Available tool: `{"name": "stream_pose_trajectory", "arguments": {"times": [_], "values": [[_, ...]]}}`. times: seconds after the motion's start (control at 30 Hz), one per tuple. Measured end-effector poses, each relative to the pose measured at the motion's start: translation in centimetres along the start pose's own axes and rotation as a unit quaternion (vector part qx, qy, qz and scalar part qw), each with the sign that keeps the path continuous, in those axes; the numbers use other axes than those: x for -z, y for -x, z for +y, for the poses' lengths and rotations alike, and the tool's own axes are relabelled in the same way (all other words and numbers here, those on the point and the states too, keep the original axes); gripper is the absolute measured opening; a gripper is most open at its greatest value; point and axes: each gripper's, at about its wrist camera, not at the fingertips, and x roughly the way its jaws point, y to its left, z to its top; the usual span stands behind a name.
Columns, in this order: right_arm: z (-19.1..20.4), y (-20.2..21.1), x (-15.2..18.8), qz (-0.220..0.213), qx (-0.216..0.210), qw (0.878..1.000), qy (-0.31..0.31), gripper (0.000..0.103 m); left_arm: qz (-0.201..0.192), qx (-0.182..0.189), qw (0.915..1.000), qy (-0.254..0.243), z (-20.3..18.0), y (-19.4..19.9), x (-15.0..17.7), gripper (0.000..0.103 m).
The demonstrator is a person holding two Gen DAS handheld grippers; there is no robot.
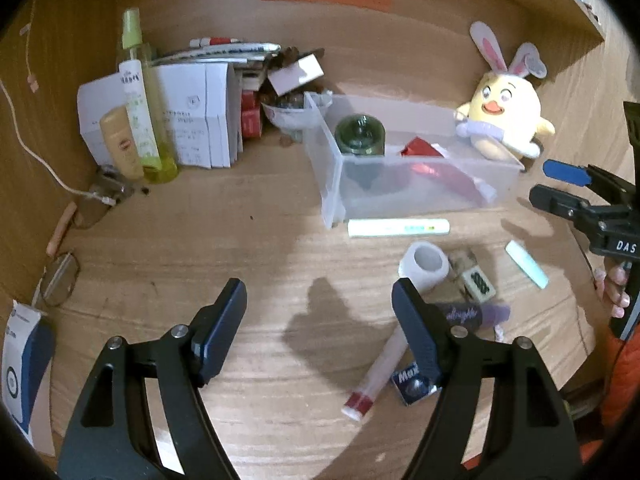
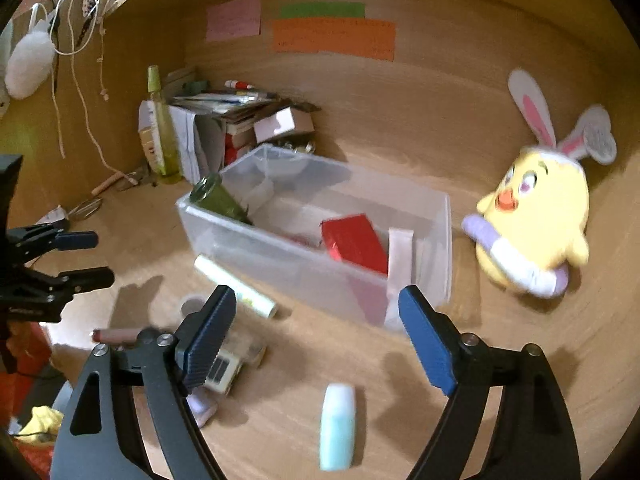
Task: Organize objects
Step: 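Grasp the mint-green tube with the right tool while the left tool grasps the lipstick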
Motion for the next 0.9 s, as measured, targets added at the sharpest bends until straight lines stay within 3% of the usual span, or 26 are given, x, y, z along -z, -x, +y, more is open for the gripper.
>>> {"name": "stream_pose_trajectory", "arguments": {"times": [0.13, 0.5, 0.8, 0.9], "values": [[0.0, 0.1, 2.0, 0.016, 0.01, 1.0, -0.009, 0.081, 0.007, 0.001, 0.9999, -0.008, -0.5, -0.2, 1.0, 0.084], [-0.7, -1.2, 6.0, 0.066, 0.014, 0.998, -0.022, 0.081, 0.043, 0.002, 0.9986, -0.032, -1.4, -2.2, 3.2, 0.083], [-0.9, -2.3, 7.7, 0.099, 0.018, 0.995, -0.022, 0.079, 0.056, 0.005, 0.9976, -0.041, -1.7, -3.3, 3.4, 0.062], [-1.2, -2.8, 7.8, 0.106, 0.02, 0.994, -0.027, 0.066, 0.051, 0.005, 0.9979, -0.039, -1.6, -3.3, 3.3, 0.05]]}}
